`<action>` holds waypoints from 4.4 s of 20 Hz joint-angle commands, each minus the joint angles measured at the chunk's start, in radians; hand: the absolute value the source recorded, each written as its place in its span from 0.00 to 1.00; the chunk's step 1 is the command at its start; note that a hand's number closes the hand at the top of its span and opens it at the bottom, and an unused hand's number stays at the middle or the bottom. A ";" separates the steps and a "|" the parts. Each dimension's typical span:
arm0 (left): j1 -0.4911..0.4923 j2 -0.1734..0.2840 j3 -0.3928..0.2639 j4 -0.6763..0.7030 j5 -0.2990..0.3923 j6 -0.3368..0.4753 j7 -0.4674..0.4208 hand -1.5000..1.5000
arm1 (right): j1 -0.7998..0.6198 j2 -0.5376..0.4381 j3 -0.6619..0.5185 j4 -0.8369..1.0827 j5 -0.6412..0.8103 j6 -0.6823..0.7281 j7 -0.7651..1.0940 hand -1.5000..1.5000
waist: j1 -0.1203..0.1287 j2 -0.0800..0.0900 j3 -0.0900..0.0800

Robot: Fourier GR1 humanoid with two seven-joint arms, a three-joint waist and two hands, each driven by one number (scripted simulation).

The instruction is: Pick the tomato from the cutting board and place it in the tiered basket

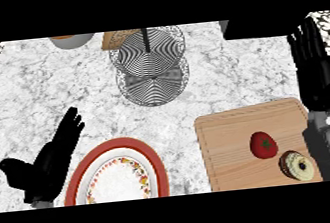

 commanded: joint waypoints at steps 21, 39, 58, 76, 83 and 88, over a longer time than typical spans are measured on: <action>0.017 0.161 0.166 0.241 -0.009 -0.063 0.017 0.50 | 0.534 -0.188 0.047 0.149 0.182 0.159 -0.109 0.00 | -0.009 0.008 0.018; -0.010 0.133 0.234 0.336 -0.055 -0.158 -0.025 0.50 | 0.281 -0.278 0.110 -0.087 0.010 0.530 0.589 0.00 | -0.004 0.005 0.020; 0.046 0.029 0.300 0.250 -0.169 -0.182 0.006 0.50 | 0.484 -0.221 -0.055 -0.131 0.072 0.695 0.557 0.00 | -0.011 0.004 0.021; -0.004 -0.026 0.388 0.284 -0.233 -0.264 0.013 0.50 | 0.256 -0.102 -0.099 0.123 0.249 0.700 0.429 0.00 | -0.007 0.005 0.021; 0.055 -0.028 0.426 0.188 -0.239 -0.303 0.046 0.50 | 0.327 -0.041 -0.071 0.118 0.307 0.687 0.410 0.00 | -0.007 0.004 0.021; -0.007 -0.038 0.424 0.262 -0.264 -0.291 0.041 0.50 | 0.209 0.042 -0.023 0.263 0.372 0.609 0.379 0.00 | -0.003 0.005 0.021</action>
